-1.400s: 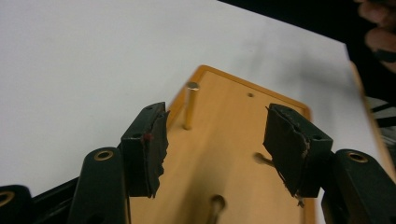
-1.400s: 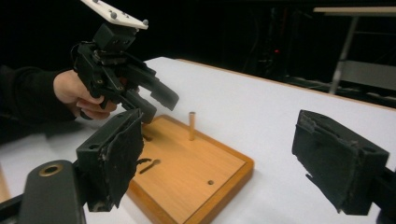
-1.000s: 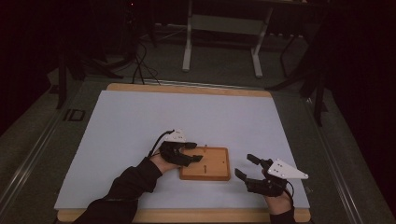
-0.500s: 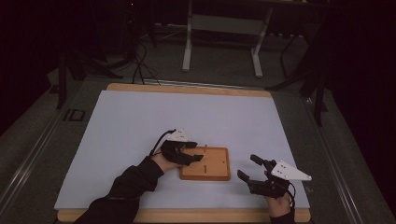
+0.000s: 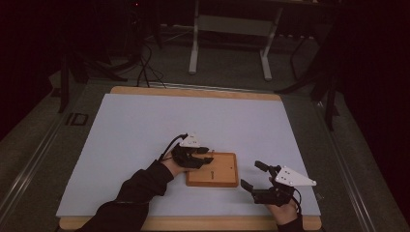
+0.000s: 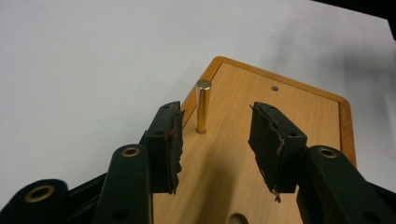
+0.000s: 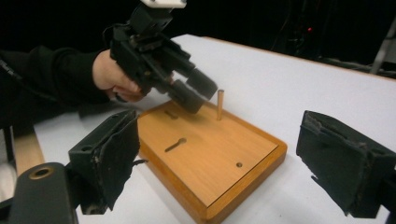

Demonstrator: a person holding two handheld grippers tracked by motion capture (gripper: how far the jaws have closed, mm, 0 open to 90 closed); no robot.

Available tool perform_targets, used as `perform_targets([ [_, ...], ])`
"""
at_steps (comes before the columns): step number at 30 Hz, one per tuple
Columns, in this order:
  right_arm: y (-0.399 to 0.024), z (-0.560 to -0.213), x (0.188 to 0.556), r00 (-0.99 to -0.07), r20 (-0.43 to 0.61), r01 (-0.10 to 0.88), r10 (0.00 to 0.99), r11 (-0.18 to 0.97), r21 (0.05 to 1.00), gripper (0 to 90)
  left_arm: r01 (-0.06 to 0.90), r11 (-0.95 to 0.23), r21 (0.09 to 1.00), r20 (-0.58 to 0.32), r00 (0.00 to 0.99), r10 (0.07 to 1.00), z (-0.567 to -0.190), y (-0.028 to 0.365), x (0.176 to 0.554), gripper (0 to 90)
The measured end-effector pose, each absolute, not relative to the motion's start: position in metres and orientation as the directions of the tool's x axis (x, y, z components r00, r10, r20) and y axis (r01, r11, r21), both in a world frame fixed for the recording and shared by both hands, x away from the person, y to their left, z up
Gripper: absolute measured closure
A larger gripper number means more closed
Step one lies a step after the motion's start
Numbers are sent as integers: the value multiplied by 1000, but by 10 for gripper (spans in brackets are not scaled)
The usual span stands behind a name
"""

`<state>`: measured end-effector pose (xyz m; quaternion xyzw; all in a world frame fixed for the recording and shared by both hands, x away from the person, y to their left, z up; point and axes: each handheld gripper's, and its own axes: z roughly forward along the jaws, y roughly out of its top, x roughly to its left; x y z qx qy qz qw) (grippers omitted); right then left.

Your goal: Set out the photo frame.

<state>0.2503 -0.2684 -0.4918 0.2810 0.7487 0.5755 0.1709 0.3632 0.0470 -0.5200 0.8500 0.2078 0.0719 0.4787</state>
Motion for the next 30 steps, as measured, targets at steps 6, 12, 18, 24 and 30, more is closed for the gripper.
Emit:
perform_targets([
  [6, -270, -492, 250, -783, 60, 223, 619, 189, 956, 135, 285, -456, 843, -72, 900, 429, -523, 40, 369, 610],
  [12, -271, -494, 250, -784, 57, 228, 619, 202, 953, 147, 302, -466, 832, -73, 891, 447, -522, 33, 370, 651],
  [18, -268, -494, 250, -792, 48, 227, 608, 220, 949, 153, 324, -498, 804, -73, 886, 458, -518, 27, 372, 714],
  [24, -267, -495, 250, -797, 45, 228, 602, 230, 946, 167, 315, -524, 792, -55, 890, 453, -513, 24, 373, 754],
  [30, -267, -495, 250, -802, 45, 231, 596, 240, 943, 167, 333, -520, 787, -67, 883, 464, -518, 23, 373, 784],
])
